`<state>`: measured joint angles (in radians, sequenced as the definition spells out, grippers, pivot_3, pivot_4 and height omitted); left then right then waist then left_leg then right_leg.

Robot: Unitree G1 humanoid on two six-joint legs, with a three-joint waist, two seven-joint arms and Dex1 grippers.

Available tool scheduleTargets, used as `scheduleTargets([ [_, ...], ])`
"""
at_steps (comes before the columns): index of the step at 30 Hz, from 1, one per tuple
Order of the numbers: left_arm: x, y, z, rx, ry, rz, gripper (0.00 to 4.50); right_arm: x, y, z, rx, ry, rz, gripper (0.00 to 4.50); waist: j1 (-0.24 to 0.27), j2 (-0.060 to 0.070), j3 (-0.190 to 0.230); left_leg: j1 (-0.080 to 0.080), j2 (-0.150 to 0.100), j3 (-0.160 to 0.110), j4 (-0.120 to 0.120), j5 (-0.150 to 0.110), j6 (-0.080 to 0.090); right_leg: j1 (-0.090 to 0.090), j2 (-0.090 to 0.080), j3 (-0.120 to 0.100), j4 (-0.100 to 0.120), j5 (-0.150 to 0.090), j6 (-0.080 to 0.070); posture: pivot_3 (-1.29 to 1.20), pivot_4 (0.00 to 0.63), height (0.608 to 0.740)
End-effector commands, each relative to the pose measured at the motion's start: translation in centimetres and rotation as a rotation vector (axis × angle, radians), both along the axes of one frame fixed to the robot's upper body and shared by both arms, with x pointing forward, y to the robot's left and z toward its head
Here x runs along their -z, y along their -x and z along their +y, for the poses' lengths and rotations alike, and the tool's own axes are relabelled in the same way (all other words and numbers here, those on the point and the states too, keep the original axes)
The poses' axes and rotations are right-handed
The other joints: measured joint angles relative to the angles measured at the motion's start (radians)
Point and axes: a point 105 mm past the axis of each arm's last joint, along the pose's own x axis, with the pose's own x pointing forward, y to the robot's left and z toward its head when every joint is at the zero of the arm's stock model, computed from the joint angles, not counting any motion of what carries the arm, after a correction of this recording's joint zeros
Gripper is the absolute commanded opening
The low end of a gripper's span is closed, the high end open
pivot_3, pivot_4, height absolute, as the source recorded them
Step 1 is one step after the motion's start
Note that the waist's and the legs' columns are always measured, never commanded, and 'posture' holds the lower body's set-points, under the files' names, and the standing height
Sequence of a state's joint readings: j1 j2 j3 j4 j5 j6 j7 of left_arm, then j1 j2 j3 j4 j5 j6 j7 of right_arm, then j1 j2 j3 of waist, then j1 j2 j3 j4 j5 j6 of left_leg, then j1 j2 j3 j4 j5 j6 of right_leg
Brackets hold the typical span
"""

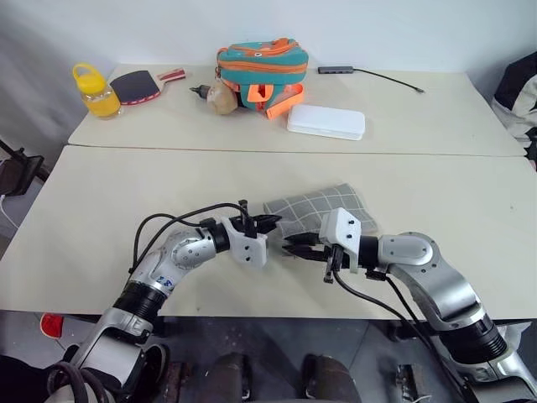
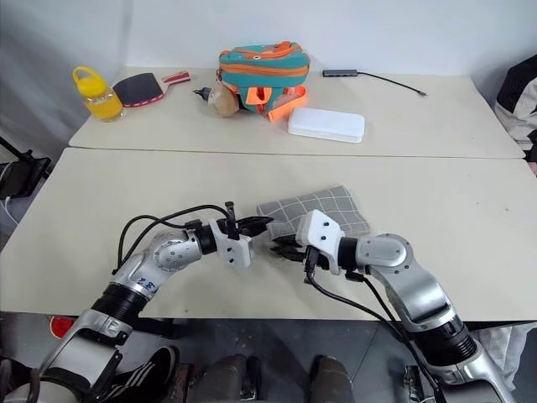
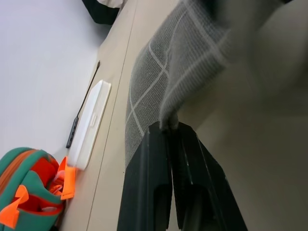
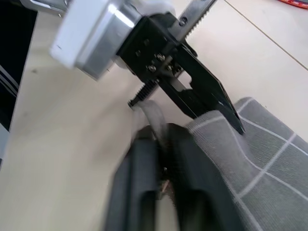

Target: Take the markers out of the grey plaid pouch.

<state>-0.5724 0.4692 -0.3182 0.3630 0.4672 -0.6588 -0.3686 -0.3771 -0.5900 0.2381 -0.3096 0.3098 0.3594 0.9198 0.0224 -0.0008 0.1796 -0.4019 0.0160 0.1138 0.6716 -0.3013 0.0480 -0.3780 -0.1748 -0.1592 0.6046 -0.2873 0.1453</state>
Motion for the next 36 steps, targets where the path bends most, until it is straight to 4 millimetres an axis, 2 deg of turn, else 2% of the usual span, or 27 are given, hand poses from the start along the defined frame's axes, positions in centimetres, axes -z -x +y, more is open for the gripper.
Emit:
scheduleTargets([
  [1, 0.1, 0.5, -0.3, 0.011, 0.024, 0.013, 0.00, -0.7, 0.7, 0.2, -0.032, -0.025, -0.021, 0.04, 0.000, 0.000, 0.000, 0.000, 0.000, 0.000, 0.000, 0.000, 0.000, 0.000, 0.000, 0.000, 0.000, 0.000, 0.000, 0.00, 0.150, 0.740],
  [9, -0.2, 0.2, 0.3, -0.016, 0.045, 0.018, 0.00, -1.2, 0.4, -0.2, -0.008, -0.093, -0.002, 0.04, -0.001, 0.000, 0.000, 0.000, 0.000, 0.000, 0.000, 0.000, 0.000, 0.000, 0.000, 0.000, 0.000, 0.000, 0.000, 0.00, 0.150, 0.740],
  [13, -0.2, 0.2, 0.4, -0.022, 0.051, 0.021, 0.00, -0.8, 0.3, -0.7, -0.001, -0.065, -0.035, 1.11, -0.001, 0.000, 0.000, 0.000, 0.000, 0.000, 0.000, 0.000, 0.000, 0.000, 0.000, 0.000, 0.000, 0.000, 0.000, 0.00, 0.150, 0.740],
  [17, -0.3, 0.1, 0.4, -0.034, 0.065, 0.020, 0.00, -0.8, 0.6, -1.5, -0.008, -0.053, -0.047, 2.47, -0.001, 0.000, 0.000, 0.000, 0.000, 0.000, 0.000, 0.000, 0.000, 0.000, 0.000, 0.000, 0.000, 0.000, 0.000, 0.00, 0.150, 0.740],
  [20, -0.6, -0.2, 0.4, -0.056, 0.088, 0.006, 0.00, -1.0, 0.7, -2.4, 0.013, -0.058, -0.043, 2.47, 0.001, 0.000, 0.000, 0.000, 0.000, 0.000, 0.000, 0.000, 0.000, 0.000, 0.000, 0.000, 0.000, 0.000, 0.000, 0.00, 0.150, 0.740],
  [24, -0.6, -0.4, 0.4, -0.063, 0.087, -0.002, 0.00, -1.9, 1.2, -3.6, 0.073, -0.173, 0.012, 2.47, 0.002, 0.000, 0.000, 0.000, 0.000, 0.000, 0.000, 0.000, 0.000, 0.000, 0.000, 0.000, 0.000, 0.000, 0.000, 0.00, 0.150, 0.740],
  [28, -0.8, -0.8, 0.9, -0.099, 0.082, -0.031, 0.00, -1.1, 2.2, -4.6, 0.128, -0.219, 0.145, 2.47, 0.002, 0.000, 0.000, 0.000, 0.000, -0.001, 0.000, 0.000, 0.000, 0.000, 0.000, 0.000, 0.000, 0.000, 0.000, 0.00, 0.150, 0.740],
  [31, -1.0, -1.1, 1.0, -0.114, 0.082, -0.051, 0.00, 0.2, 2.1, -4.4, 0.221, -0.313, 0.250, 2.47, 0.001, 0.000, 0.000, 0.000, 0.001, -0.001, 0.000, 0.000, 0.000, 0.000, 0.000, 0.000, 0.000, 0.000, 0.000, 0.00, 0.150, 0.740],
  [36, -1.0, -1.0, 0.5, -0.101, 0.083, -0.049, 0.00, 1.3, 1.7, -2.7, 0.304, -0.430, 0.388, 2.47, -0.001, 0.000, 0.000, 0.000, 0.001, 0.000, 0.000, 0.000, 0.000, 0.000, 0.000, 0.001, 0.000, 0.000, 0.000, 0.00, 0.150, 0.740],
])
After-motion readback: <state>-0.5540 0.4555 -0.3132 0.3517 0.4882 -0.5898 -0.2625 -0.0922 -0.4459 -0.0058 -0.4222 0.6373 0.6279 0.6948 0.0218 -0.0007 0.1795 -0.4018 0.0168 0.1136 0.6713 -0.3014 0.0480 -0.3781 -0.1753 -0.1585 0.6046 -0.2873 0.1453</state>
